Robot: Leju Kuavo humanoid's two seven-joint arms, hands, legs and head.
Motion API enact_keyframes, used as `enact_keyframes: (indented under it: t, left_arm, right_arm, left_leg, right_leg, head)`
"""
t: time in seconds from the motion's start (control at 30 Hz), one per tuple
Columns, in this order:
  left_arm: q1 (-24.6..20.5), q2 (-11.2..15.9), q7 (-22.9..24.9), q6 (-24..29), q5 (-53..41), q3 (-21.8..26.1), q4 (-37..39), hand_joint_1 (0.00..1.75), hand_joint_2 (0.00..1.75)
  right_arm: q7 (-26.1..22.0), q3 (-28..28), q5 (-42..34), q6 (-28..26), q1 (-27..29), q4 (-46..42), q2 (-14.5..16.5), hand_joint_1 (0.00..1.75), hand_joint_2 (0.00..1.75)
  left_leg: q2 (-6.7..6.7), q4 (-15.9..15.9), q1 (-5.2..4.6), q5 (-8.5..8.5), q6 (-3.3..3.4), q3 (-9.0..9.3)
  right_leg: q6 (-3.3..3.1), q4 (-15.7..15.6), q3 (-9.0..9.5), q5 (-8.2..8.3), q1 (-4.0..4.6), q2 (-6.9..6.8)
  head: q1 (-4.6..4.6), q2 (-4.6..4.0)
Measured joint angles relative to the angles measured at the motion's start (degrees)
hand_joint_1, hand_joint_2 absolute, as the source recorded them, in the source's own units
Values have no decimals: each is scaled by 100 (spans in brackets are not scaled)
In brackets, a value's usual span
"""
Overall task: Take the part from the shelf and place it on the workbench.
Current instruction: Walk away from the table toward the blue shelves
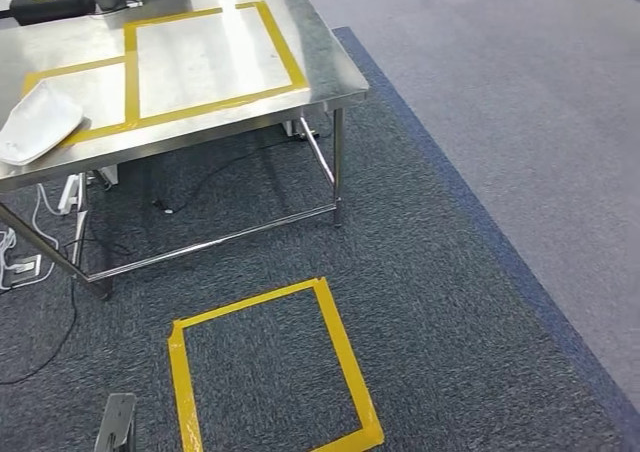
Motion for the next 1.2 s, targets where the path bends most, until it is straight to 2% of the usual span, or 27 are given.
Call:
enact_keyframes:
  t: [0.07,0.13,0.17,0.23,0.27,0.3,0.33,0.37,0.4,0.43,0.5,0.53,0.57,0.63,0.67,0.7,0.77,0.8,0.83,0.87,0.9,0.93,0.97,1.03,1.1,1.17,1.2]
  left_arm:
    - [-44,15,381,-37,-115,137,624,0,0]
    - [-82,-13,762,-105,-234,184,1034,0,0]
    - [-106,-39,971,-149,-301,186,1184,0,0]
    - [-147,-96,1360,-208,-423,186,1434,0,0]
    - [-152,-118,1487,-220,-450,186,1534,0,0]
    - [-144,-140,1557,-231,-463,189,1619,0,0]
    - [-136,-161,1576,-253,-463,194,1687,0,0]
    - [-131,-189,1566,-277,-463,198,1739,0,0]
    - [-136,-221,1550,-290,-481,202,1781,0,0]
    - [-147,-249,1538,-285,-515,202,1818,0,0]
    - [-169,-290,1527,-232,-601,201,1870,0,0]
    - [-172,-296,1513,-208,-627,200,1889,0,0]
    - [-175,-298,1494,-194,-635,201,1902,0,0]
    - [-182,-296,1453,-190,-623,202,1920,0,0]
    - [-189,-296,1442,-192,-615,202,1924,0,0]
    - [-192,-298,1436,-196,-608,203,1929,0,0]
    - [-190,-299,1446,-202,-595,208,1952,0,0]
    - [-184,-299,1454,-204,-588,211,1971,0,0]
    - [-177,-300,1462,-206,-583,215,1990,0,0]
    - [-170,-301,1467,-207,-581,218,2004,0,0]
    - [-165,-303,1478,-209,-581,219,2017,0,0]
    - [-165,-303,1507,-218,-591,219,2025,0,0]
    - [-167,-304,1557,-235,-610,219,2032,0,0]
    - [-171,-304,1704,-289,-649,218,2055,0,0]
    - [-179,-308,1813,-335,-664,218,2077,0,0]
    - [-194,-315,1845,-389,-668,220,2082,0,0]
    - [-201,-320,1833,-424,-674,222,2082,0,0]
  right_arm:
    - [41,-55,-13,4,-10,0,11,0,0]
    - [91,-85,-5,8,-5,0,17,0,0]
    - [121,-94,7,9,0,0,20,0,0]
    - [191,-112,49,0,-18,0,26,0,0]
    - [215,-118,84,-14,-36,0,31,0,0]
    - [229,-120,130,-36,-51,0,37,0,0]
    - [228,-120,183,-60,-53,0,45,0,0]
    - [225,-119,236,-85,-44,0,55,0,0]
    - [223,-119,282,-105,-27,0,65,0,0]
    - [224,-118,320,-120,-13,0,73,0,0]
    - [249,-117,380,-132,9,-1,79,0,0]
    - [260,-116,402,-134,13,-1,79,0,0]
    - [270,-115,417,-132,17,-2,80,0,0]
    - [277,-113,446,-122,21,-2,88,0,0]
    - [288,-111,463,-114,25,-2,94,0,0]
    - [307,-109,484,-111,25,-2,98,0,0]
    - [350,-93,528,-110,17,-2,106,0,0]
    - [365,-82,547,-112,14,-2,109,0,0]
    - [373,-71,561,-113,14,-2,112,0,0]
    - [378,-64,567,-113,20,-2,114,0,0]
    - [381,-61,574,-116,26,-2,115,0,0]
    - [386,-59,578,-125,28,-2,117,0,0]
    - [392,-58,582,-140,25,-2,120,0,0]
    - [406,-56,587,-170,3,-2,129,0,0]
    - [414,-57,587,-180,-10,-2,134,0,0]
    - [419,-56,587,-173,2,-2,132,0,0]
    - [434,-57,587,-162,7,-2,130,0,0]
  left_leg:
    - [-213,-434,4,121,27,161]
    - [-165,-483,-1,105,29,166]
    - [-105,-500,5,120,49,163]
    - [53,-540,23,148,96,166]
    - [150,-546,18,150,112,164]
    - [248,-543,10,148,122,158]
    - [347,-541,0,144,127,152]
    - [440,-538,-7,143,129,148]
    - [521,-535,-12,140,128,145]
    - [593,-531,-14,137,125,146]
    - [712,-511,-33,115,97,160]
    - [764,-497,-48,101,74,167]
    - [814,-486,-63,90,48,175]
    - [922,-487,-72,79,1,202]
    - [907,-474,-65,54,-36,215]
    - [813,-409,-53,-18,-74,207]
    - [499,22,-24,-338,-138,60]
    - [381,415,-16,-554,-150,-95]
    - [329,806,-12,-725,-156,-255]
    - [310,1076,-11,-798,-157,-368]
    - [299,1178,-11,-761,-152,-416]
    - [279,1003,-10,-590,-140,-351]
    - [219,653,-8,-350,-120,-213]
    - [-70,-91,7,-1,-63,78]
    - [-240,-398,13,55,-26,182]
    - [-127,-455,13,70,12,182]
    - [-56,-487,20,89,45,187]
  right_leg:
    - [56,27,-60,12,-5,132]
    - [140,32,-137,39,-25,241]
    - [175,55,-176,24,-27,199]
    - [223,371,-368,-185,-10,-99]
    - [240,709,-528,-377,-8,-301]
    - [262,1112,-722,-575,-10,-431]
    - [282,1479,-888,-720,-17,-495]
    - [298,1683,-967,-769,-23,-528]
    - [306,1658,-924,-709,-28,-554]
    - [304,1403,-757,-563,-31,-591]
    - [265,553,-243,-261,-14,-836]
    - [230,241,-57,-185,-3,-947]
    - [194,71,34,-163,9,-1025]
    - [132,38,11,-161,16,-947]
    - [101,34,6,-147,5,-883]
    - [67,26,13,-130,-8,-820]
    - [2,15,35,-87,-35,-693]
    - [-17,19,24,-75,-35,-617]
    - [-29,23,16,-66,-33,-535]
    - [-32,27,13,-63,-32,-448]
    - [-32,33,13,-61,-30,-353]
    - [-30,40,16,-60,-30,-266]
    - [-27,48,20,-60,-30,-179]
    - [5,73,-1,-56,-25,-18]
    - [78,89,-67,-33,-37,118]
    - [159,85,-140,-6,-58,196]
    - [188,126,-183,-38,-54,103]
  head:
    - [2,0]
    - [2,0]
    - [5,0]
    - [44,0]
    - [61,0]
    - [81,0]
    - [83,0]
    - [82,0]
    - [84,0]
    - [84,0]
    - [86,0]
    - [79,0]
    - [72,0]
    - [57,0]
    - [56,0]
    - [48,0]
    - [33,0]
    - [26,0]
    - [26,0]
    - [25,0]
    - [24,0]
    - [24,0]
    - [24,0]
    - [27,0]
    - [25,0]
    - [20,0]
    - [29,0]
